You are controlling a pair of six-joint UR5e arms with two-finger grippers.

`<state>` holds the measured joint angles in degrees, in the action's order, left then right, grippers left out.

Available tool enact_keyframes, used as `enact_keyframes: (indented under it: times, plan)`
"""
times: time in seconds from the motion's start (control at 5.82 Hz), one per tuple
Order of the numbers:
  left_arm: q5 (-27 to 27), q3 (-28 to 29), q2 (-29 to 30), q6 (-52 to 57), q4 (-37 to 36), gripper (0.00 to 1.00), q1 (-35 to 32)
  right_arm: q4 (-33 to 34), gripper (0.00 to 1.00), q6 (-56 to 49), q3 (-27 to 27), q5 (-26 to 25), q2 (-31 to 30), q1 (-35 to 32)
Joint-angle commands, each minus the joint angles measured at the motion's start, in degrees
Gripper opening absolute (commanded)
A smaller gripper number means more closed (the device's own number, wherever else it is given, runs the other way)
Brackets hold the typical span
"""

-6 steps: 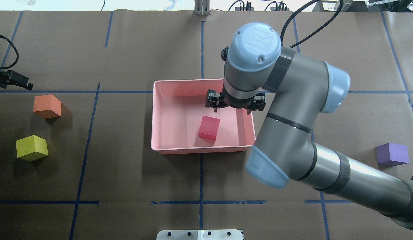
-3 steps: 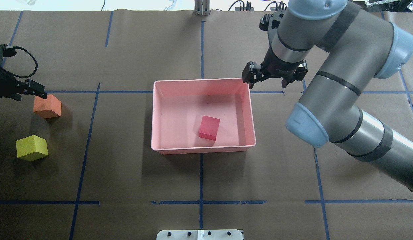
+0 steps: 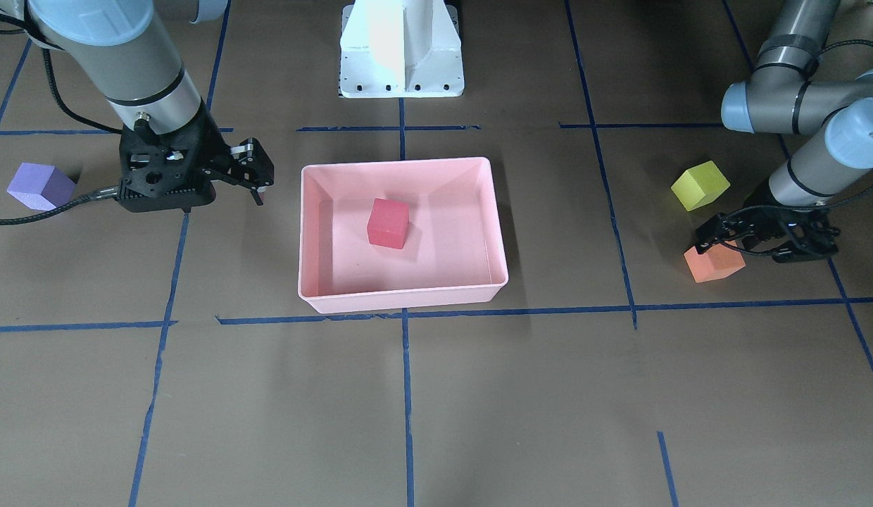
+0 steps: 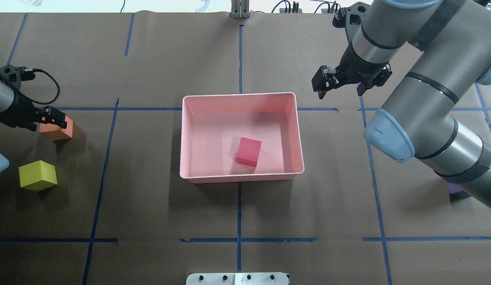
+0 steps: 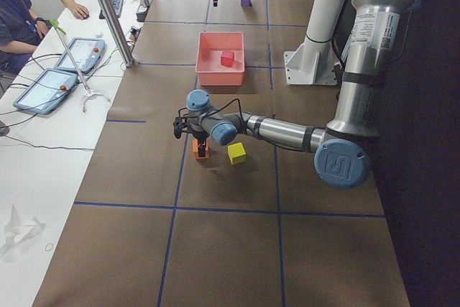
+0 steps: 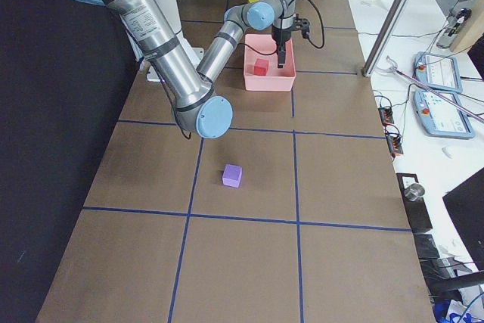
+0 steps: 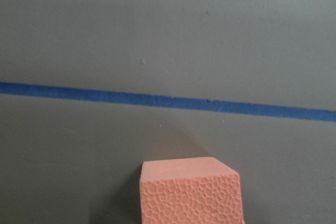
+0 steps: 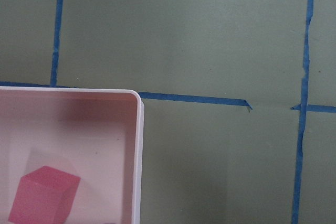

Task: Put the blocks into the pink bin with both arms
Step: 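Grasp the orange cube with the left gripper while the right gripper withdraws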

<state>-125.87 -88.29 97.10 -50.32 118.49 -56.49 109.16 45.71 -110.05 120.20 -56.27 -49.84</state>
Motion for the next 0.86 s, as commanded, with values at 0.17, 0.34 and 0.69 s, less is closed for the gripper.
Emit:
enact_keyframes:
  times: [0.17, 0.34, 0.69]
  plan:
    - [0.45, 2.95, 2.74, 0.49, -0.28, 0.8, 1.21, 0.0, 1.0, -2.03, -0.16, -0.06, -0.86, -0.52]
    - [0.1, 2.52, 3.09, 0.57, -0.72, 0.49, 1.12, 0.0, 1.0, -2.03, -0.25, -0.06, -0.95, -0.61]
    - [-0.08, 0.59, 4.66, 0.49, -1.68, 0.41, 0.42, -0.53, 1.0, -6.74, -1.56, 0.29, -4.27, -2.09]
